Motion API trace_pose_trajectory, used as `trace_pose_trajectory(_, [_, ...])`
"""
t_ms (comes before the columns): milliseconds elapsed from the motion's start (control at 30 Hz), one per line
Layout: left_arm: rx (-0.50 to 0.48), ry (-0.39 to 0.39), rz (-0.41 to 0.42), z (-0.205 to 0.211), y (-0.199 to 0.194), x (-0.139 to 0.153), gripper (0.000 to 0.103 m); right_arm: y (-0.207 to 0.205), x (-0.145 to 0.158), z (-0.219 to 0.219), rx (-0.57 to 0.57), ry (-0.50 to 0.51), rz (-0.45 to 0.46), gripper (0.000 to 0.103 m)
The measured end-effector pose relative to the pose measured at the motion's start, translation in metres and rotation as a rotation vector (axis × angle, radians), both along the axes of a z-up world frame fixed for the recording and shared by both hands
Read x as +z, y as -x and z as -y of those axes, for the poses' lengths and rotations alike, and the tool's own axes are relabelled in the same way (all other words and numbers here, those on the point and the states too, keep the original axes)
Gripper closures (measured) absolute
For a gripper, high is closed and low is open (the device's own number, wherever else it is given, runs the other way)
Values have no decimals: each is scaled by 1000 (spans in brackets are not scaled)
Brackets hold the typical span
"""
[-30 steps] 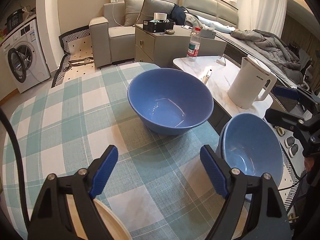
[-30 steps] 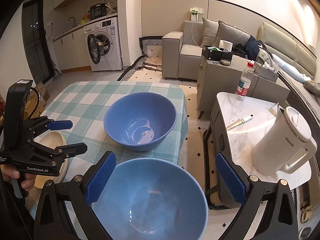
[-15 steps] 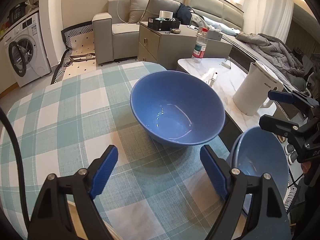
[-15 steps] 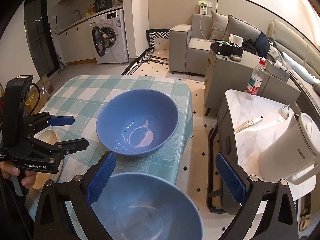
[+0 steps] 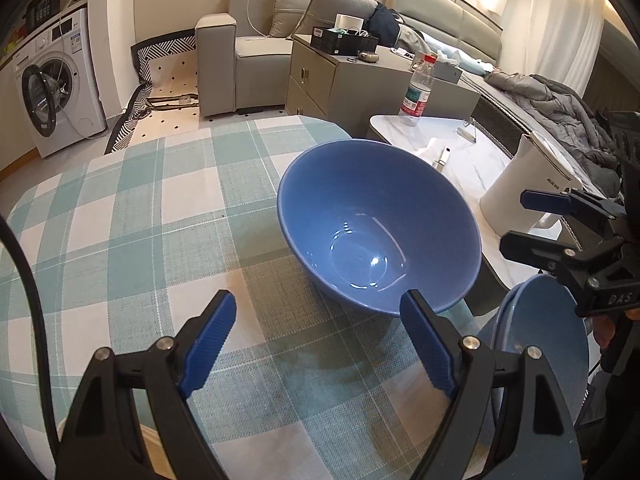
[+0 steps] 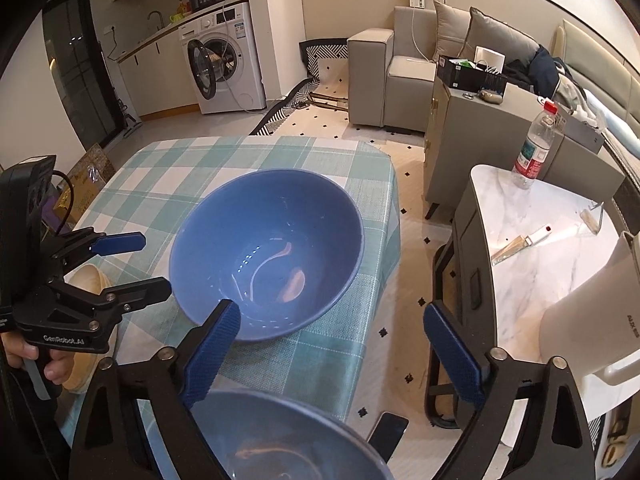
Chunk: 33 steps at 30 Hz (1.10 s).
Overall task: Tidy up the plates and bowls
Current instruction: 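Move both grippers to the rim of the remaining blue bowl, then close both grippers on the remaining blue bowl's rim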
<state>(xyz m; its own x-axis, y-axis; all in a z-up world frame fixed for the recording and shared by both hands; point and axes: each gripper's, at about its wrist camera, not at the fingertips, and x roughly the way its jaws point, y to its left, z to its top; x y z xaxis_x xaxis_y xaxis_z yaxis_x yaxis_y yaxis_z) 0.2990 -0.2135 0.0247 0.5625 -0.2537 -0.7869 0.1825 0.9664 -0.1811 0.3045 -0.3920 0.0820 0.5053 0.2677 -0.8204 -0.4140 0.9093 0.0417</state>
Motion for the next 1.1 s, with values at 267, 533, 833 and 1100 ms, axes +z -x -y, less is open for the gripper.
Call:
trace_pose_trajectory(267, [17,3,5,1,-10,-2,19,-16,-12,-9,27,20,-35,25])
trace_pose_trajectory(533, [14,4,-13,3,-17,-7,21,-29,-24,-14,30,31,-79,45])
trace_pose_trajectory(833, [-9,20,-47,6,-21,-14,47,-35,-27,-14,25,23,-95,53])
trace_pose_trajectory(1100, [-26,34,-49,8,-21,-12,58,-32,-33,-23,62,54,-94,67])
